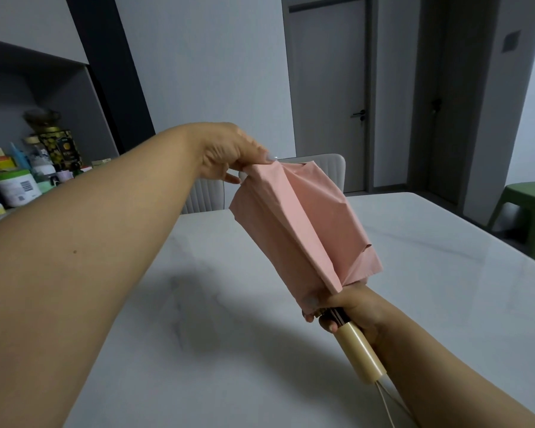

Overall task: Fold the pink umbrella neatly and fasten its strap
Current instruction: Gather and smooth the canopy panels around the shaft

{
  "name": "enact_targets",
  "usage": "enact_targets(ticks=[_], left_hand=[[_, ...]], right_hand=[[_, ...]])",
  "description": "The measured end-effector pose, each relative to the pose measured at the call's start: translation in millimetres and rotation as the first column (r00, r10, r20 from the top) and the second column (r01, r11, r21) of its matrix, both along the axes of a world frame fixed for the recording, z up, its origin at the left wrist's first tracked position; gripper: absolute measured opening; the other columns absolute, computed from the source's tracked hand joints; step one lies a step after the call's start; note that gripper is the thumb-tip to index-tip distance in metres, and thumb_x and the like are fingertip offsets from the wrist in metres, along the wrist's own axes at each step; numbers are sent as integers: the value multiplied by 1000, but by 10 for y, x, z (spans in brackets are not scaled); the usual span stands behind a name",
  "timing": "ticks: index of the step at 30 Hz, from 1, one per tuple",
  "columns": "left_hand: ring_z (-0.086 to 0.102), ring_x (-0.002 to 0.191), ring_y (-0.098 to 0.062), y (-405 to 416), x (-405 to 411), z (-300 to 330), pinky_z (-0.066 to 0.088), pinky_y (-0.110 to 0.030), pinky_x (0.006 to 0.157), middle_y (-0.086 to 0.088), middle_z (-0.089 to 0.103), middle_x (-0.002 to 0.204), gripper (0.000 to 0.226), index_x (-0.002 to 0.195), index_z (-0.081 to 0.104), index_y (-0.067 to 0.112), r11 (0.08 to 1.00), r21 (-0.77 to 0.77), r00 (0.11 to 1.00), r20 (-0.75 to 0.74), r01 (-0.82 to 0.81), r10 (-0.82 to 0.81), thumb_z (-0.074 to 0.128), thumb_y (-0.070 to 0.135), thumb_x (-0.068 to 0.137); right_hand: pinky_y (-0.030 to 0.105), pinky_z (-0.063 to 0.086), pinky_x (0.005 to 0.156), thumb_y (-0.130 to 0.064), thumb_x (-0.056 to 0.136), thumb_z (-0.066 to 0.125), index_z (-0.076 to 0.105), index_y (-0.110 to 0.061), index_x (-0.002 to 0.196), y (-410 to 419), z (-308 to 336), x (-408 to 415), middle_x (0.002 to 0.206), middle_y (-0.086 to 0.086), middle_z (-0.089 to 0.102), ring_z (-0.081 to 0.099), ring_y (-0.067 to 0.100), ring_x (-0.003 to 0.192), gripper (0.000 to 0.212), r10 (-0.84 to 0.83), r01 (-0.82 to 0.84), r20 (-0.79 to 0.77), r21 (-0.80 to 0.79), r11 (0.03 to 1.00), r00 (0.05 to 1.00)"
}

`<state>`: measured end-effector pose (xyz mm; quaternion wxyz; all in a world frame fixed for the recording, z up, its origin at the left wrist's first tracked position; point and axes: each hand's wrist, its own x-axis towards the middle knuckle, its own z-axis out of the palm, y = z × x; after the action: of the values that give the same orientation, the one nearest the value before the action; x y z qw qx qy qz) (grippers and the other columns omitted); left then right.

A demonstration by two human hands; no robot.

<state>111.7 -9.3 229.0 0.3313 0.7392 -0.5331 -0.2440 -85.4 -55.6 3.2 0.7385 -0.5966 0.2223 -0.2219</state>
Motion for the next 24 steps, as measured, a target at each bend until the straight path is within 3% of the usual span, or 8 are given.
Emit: enact_targets(ticks=[3,9,13,16,20,22,24], left_hand=[[58,76,-10,4,20,-16,42,-33,92,8,68,71,7,82,66,19,1000,4,992,-124,11,-11,70,13,83],[57,73,-7,-53,-63,4,44,-23,82,7,65,67,13,81,63,17,999,-14,971,-237,30,-32,63,6,88],[57,72,-8,-45,-41,52,45,-24,76,5,65,70,13,82,64,15,999,-17,992,-118,33,-34,63,4,88],[59,75,-9,-45,-33,88,45,-26,79,4,67,72,10,81,65,13,999,-31,999,-13,39,-39,66,5,86],[57,76,-9,-86,-65,60,48,-23,72,3,64,80,7,89,64,14,993,-103,998,8,58,-57,64,7,90],[58,79,-10,-84,-83,42,50,-27,76,1,64,85,2,93,65,15,993,-99,998,13,58,-57,65,15,91],[61,87,-13,-57,-66,48,51,-32,84,0,66,91,19,97,66,14,996,-57,998,7,68,-68,71,27,84]], right_hand=[[26,40,43,-4,49,77,62,12,90,-4,-8,4,72,26,63,42,31,60,47,4,-4,10,-2,1000,1000],[24,40,42,-1,57,72,61,8,84,47,27,-15,71,25,63,42,22,40,30,50,-50,-1,-40,998,999],[22,38,41,2,58,69,64,5,71,76,67,-33,68,25,62,41,20,37,14,55,-54,19,-31,998,998],[24,37,41,4,58,69,62,8,78,40,42,-21,70,26,61,40,24,43,22,39,-38,27,-11,999,999],[24,38,40,5,59,68,60,10,83,-5,21,-17,69,26,61,40,25,46,26,17,-17,50,3,1000,999],[24,37,40,5,59,67,60,10,85,-15,10,-18,69,26,61,40,26,50,27,10,-10,62,7,1000,998],[24,39,41,5,60,68,60,12,91,-23,-4,-5,71,27,61,41,27,53,33,5,-6,57,10,1000,998]])
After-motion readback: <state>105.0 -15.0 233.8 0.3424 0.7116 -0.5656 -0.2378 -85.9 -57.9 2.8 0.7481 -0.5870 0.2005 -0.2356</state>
